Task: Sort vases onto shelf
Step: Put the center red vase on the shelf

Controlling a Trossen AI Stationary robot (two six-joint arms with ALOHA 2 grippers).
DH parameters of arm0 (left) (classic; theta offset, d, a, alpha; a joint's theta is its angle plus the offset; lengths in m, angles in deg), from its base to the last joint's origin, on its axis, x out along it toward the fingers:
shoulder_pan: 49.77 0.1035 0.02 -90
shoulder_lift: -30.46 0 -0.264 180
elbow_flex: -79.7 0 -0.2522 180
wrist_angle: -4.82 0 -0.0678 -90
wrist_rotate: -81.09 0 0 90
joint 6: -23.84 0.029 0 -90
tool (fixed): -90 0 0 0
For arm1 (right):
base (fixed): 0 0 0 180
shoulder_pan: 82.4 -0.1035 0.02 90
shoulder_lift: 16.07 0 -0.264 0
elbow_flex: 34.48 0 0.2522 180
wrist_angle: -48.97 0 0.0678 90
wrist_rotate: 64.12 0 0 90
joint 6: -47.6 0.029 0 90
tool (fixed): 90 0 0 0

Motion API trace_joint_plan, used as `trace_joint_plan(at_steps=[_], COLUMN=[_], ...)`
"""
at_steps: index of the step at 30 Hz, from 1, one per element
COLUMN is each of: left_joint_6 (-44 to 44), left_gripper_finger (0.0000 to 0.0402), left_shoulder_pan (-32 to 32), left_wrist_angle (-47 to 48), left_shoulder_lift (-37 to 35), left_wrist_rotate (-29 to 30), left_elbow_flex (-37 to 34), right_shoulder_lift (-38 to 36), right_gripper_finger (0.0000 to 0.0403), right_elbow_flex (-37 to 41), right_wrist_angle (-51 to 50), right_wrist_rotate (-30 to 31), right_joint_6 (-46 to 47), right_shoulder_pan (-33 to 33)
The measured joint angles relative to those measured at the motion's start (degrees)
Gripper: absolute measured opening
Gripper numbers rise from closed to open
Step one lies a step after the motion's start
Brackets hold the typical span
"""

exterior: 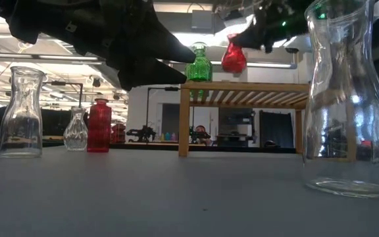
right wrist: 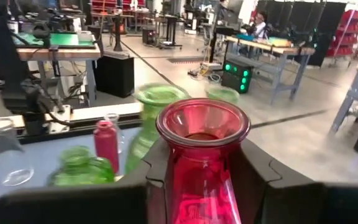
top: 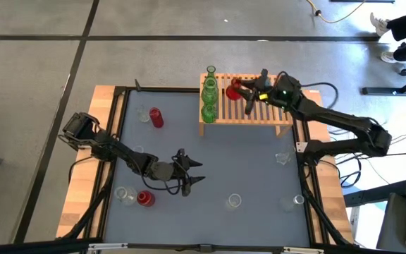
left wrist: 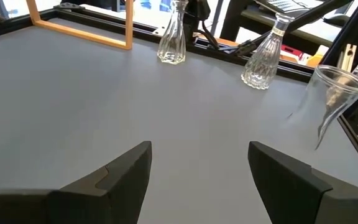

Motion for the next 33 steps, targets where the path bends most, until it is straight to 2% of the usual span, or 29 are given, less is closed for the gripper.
trace_joint_plan(at_steps=[6, 12, 23, 33], left_joint_6=[0.0, 0.0, 0.0, 0.0], left_gripper_finger=[0.0261, 0.0261, 0.0261, 0.0261], left_shoulder_pan=[0.0, 0.0, 0.0, 0.0], left_wrist_angle=[0.02, 0.39, 0.93, 0.91], left_shoulder_lift=[0.0, 0.0, 0.0, 0.0], left_wrist_rotate=[-0.01, 0.0, 0.0, 0.0], left_elbow_flex=[0.0, 0.0, 0.0, 0.0], right_shoulder_lift=[6.53, 11.42, 19.36, 20.82], right_gripper_finger=[0.0096, 0.0096, 0.0097, 0.0097], right_elbow_flex=[0.02, -0.07, -5.23, -5.77], right_wrist_angle=[6.05, 11.66, 11.56, 12.52], right_wrist_rotate=[-1.07, -0.97, 1.37, 3.54], right_joint_6=[2.39, 2.8, 6.12, 6.35], right_shoulder_pan=[4.33, 5.72, 5.57, 5.57])
